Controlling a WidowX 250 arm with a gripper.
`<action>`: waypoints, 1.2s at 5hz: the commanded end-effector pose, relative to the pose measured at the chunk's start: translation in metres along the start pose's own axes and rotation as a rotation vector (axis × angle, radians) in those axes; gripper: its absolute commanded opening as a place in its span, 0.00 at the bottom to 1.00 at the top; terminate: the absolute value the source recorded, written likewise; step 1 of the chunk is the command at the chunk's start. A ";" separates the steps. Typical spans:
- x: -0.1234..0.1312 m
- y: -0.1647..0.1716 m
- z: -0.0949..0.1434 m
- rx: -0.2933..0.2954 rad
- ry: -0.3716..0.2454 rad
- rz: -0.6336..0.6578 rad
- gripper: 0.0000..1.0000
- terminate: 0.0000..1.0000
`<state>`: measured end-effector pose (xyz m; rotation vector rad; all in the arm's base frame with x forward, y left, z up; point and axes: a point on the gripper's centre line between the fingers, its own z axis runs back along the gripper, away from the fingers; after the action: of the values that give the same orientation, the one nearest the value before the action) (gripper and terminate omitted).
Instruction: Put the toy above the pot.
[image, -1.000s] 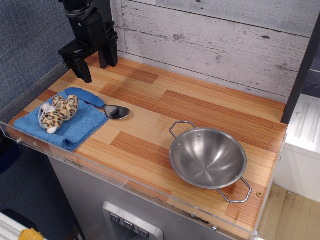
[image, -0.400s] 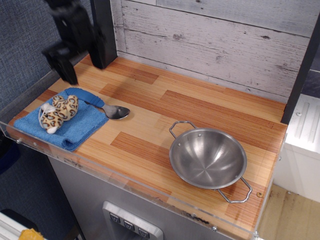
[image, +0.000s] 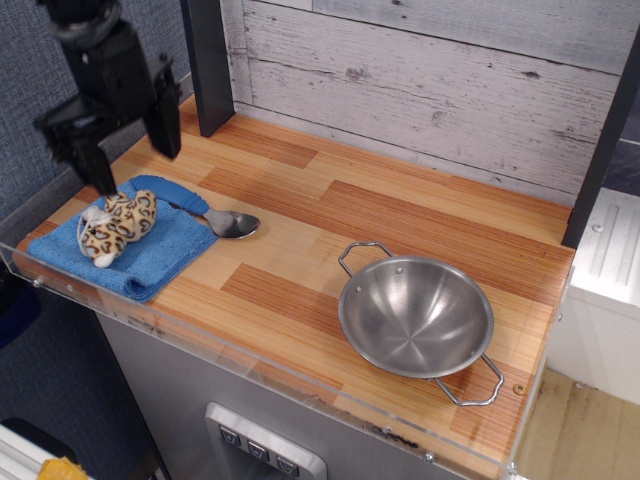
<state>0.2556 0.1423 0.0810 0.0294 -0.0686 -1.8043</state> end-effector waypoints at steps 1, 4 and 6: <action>-0.011 -0.003 -0.018 -0.036 0.043 -0.018 1.00 0.00; -0.040 -0.013 -0.067 -0.125 0.064 -0.012 0.00 0.00; -0.035 -0.012 -0.060 -0.088 0.070 -0.023 0.00 0.00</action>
<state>0.2601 0.1751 0.0242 0.0375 0.0601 -1.8184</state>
